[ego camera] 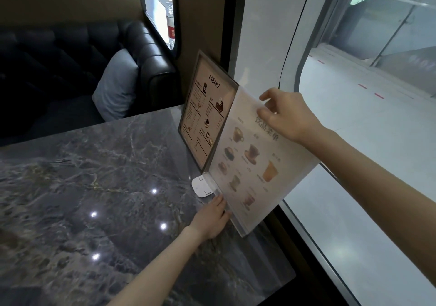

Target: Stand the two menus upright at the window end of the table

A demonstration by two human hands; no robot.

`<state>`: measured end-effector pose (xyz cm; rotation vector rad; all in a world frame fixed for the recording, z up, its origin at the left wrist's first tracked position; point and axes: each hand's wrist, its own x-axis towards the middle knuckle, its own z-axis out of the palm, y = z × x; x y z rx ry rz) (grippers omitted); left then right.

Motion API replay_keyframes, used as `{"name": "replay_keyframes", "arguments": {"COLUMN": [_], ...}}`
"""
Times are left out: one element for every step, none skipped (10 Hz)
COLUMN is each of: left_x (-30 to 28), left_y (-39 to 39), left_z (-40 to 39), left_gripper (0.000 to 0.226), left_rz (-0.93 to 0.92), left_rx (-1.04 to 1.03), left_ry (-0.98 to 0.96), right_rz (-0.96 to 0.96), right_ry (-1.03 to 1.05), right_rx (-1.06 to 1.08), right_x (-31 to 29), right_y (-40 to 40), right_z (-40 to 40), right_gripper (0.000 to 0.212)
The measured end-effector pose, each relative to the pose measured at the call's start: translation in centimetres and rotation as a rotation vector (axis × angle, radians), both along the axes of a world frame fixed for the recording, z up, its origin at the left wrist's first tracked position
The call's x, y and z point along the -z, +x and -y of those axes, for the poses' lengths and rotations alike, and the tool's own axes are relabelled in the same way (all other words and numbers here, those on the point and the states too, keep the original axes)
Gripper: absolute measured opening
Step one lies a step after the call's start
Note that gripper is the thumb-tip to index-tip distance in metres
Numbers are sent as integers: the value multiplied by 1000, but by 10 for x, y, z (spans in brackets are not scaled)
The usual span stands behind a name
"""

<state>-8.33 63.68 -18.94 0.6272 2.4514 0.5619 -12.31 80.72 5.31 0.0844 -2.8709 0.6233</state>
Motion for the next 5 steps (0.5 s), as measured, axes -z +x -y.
{"name": "replay_keyframes", "arguments": {"left_x": [-7,-25,-55,-91,-127], "left_y": [-3,-11,-22,-38,-53], "left_z": [3,9,22,42,69], "left_gripper": [46,36,37,33,31], "left_rz": [-36,-99,-114,-139,-251], "left_rx": [-117,-228,-305,-437,-572], "left_ry": [153,217,242,330,444], "right_rz": [-55,-139,-214,-297,-322], "right_ry": [59,85,-45,-361,-663], "right_rx": [-94,-148,-175,-202,-238], "right_x": [-4,-9,-21,-38,-50], "right_y": [6,10,16,23,34], "right_z": [6,15,29,48,72], "right_gripper": [41,40,34,23,15]}}
